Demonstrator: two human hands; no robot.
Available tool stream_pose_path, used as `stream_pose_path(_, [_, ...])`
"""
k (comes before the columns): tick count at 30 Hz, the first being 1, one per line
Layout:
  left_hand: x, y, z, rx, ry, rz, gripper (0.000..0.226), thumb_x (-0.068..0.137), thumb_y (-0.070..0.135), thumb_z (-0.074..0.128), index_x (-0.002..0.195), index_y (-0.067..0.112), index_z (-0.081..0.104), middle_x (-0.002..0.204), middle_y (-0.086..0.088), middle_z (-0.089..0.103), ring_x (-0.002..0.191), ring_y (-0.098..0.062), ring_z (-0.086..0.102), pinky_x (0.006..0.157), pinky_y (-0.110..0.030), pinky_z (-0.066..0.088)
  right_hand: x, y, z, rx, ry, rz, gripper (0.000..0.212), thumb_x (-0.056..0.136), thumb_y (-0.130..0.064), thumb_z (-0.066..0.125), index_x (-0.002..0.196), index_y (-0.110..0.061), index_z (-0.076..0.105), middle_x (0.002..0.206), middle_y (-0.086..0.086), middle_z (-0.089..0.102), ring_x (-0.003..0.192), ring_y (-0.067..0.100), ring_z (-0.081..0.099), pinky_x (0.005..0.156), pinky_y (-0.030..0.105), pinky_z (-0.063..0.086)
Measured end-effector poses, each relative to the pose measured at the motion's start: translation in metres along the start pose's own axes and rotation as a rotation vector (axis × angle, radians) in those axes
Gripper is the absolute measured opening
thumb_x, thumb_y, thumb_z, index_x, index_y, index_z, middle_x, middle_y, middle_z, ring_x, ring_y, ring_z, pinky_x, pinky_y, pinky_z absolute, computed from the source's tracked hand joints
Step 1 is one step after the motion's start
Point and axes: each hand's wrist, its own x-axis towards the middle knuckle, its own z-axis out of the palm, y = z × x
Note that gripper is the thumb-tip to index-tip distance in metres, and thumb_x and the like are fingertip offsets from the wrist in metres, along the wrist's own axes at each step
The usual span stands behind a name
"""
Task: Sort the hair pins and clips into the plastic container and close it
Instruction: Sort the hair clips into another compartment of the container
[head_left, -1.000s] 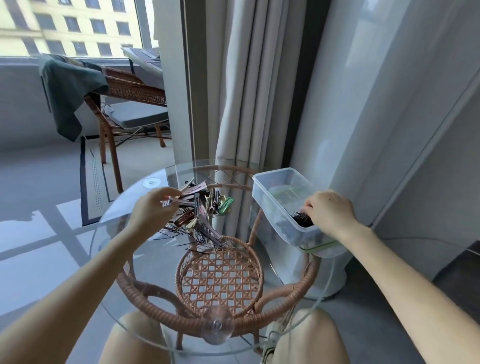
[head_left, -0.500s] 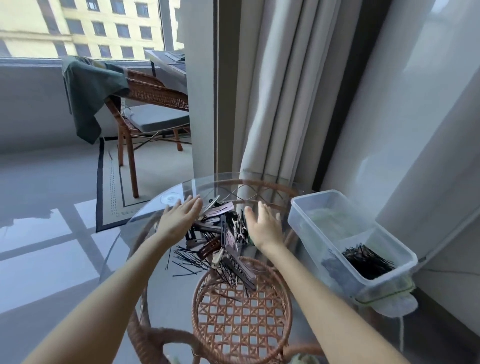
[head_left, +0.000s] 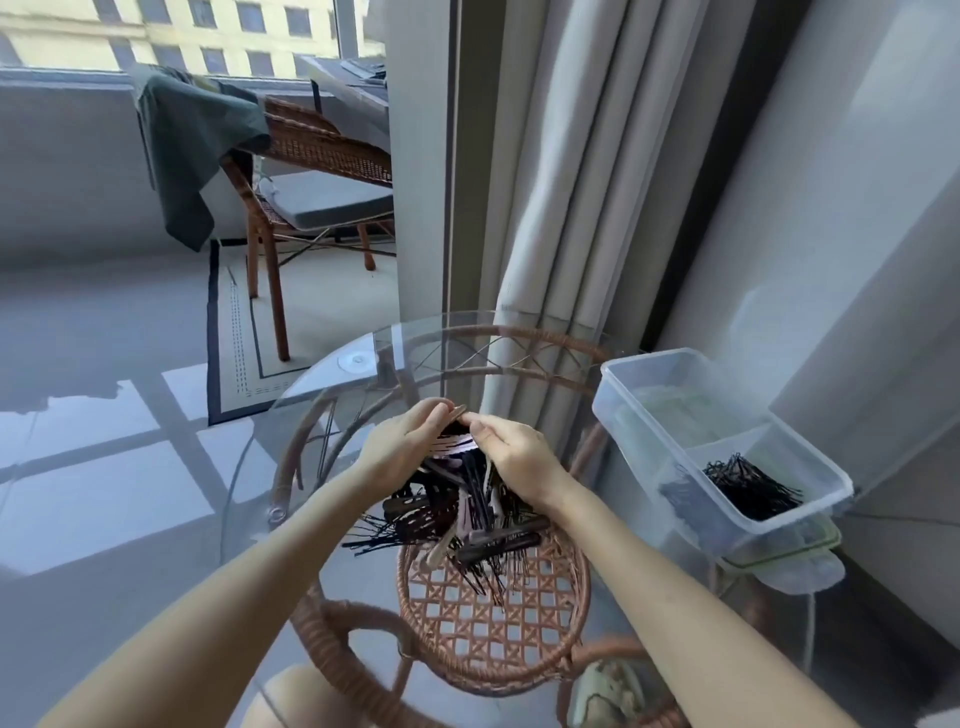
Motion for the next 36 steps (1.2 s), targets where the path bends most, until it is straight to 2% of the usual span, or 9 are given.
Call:
stream_pose_path(8, [-0.063,0.013,0.016,-0.042,0.007,0.032,0.046,0.094,0.047,0.025,0.120,0.022,0.053,0.119,-0.001,0.062,0.112,-0.021,0.054,0.097,-0.037,0.040,-0.062,-0.005,0.008,0.084,-0.013,-0.018,0.034,0.098,-0.030,0.038,0.124,-0.021,0.058,0.128,-0.004,0.060,0.123,0.008,0.050,0.109,0.032,0.035])
stream_pose_path(10, [-0.073,0.014,0.008,-0.113,-0.022,0.058,0.050,0.094,0.048,0.023,0.126,0.021,0.050,0.126,-0.003,0.058,0.117,-0.021,0.053,0.101,-0.038,0.041,-0.073,-0.009,0.003,0.136,-0.002,0.014,0.037,0.098,-0.033,0.038,0.128,-0.018,0.054,0.132,-0.004,0.057,0.122,0.004,0.047,0.104,0.020,0.037])
stream_pose_path(12, [-0.080,0.003,-0.007,0.049,0.112,0.057,0.056,0.095,0.048,0.017,0.135,0.017,0.043,0.138,-0.004,0.050,0.129,-0.019,0.044,0.112,-0.040,0.029,-0.086,-0.010,-0.006,0.169,0.105,0.063,0.039,0.099,-0.032,0.036,0.133,-0.017,0.049,0.137,-0.004,0.051,0.120,-0.001,0.040,0.092,0.004,0.030])
stream_pose_path(16, [-0.092,-0.034,-0.031,0.417,0.260,-0.128,0.071,0.086,0.055,0.007,0.140,0.020,0.036,0.152,-0.005,0.028,0.144,-0.023,0.017,0.118,-0.043,0.005,-0.123,-0.002,-0.007,0.160,0.334,0.155,0.039,0.098,-0.033,0.035,0.133,-0.019,0.047,0.140,-0.005,0.048,0.126,0.005,0.041,0.101,0.018,0.028])
stream_pose_path(21, [-0.091,-0.013,-0.001,0.311,0.112,-0.064,0.055,0.099,0.041,0.012,0.143,0.012,0.028,0.154,-0.004,0.022,0.145,-0.017,0.012,0.119,-0.033,0.006,-0.128,-0.020,0.022,0.096,0.359,0.183,0.041,0.098,-0.034,0.035,0.133,-0.016,0.046,0.139,-0.001,0.049,0.134,0.017,0.037,0.114,0.038,0.026])
stream_pose_path(28, [-0.107,0.024,0.024,0.044,0.233,-0.073,0.047,0.100,0.031,0.020,0.135,0.009,0.043,0.142,-0.009,0.046,0.136,-0.020,0.034,0.115,-0.033,0.019,-0.113,-0.052,0.046,0.126,0.396,0.127,0.039,0.099,-0.028,0.036,0.130,-0.009,0.048,0.136,0.004,0.050,0.128,0.016,0.043,0.107,0.021,0.026])
stream_pose_path(30, [-0.108,0.031,0.020,-0.041,0.274,-0.067,0.045,0.100,0.031,0.024,0.130,0.007,0.047,0.134,-0.012,0.053,0.127,-0.025,0.045,0.106,-0.035,0.030,-0.106,-0.050,0.025,-0.020,0.553,0.078,0.039,0.096,-0.027,0.041,0.127,-0.006,0.051,0.133,0.007,0.054,0.125,0.020,0.048,0.113,0.035,0.029])
stream_pose_path(33, [-0.103,0.032,0.010,-0.018,0.294,-0.048,0.045,0.098,0.035,0.029,0.133,0.011,0.045,0.135,-0.009,0.053,0.125,-0.024,0.047,0.100,-0.035,0.035,-0.088,-0.026,-0.035,-0.557,0.814,0.090,0.039,0.082,-0.023,0.054,0.115,-0.002,0.058,0.116,0.015,0.064,0.109,0.033,0.058,0.107,0.050,0.034])
stream_pose_path(36, [-0.094,0.031,0.000,0.003,0.303,-0.034,0.041,0.098,0.035,0.034,0.128,0.012,0.050,0.131,-0.007,0.056,0.120,-0.022,0.051,0.094,-0.032,0.037,-0.079,-0.008,-0.091,-0.793,0.531,0.368,0.024,0.083,-0.017,0.057,0.103,-0.004,0.056,0.110,0.018,0.064,0.103,0.036,0.058,0.101,0.042,0.033])
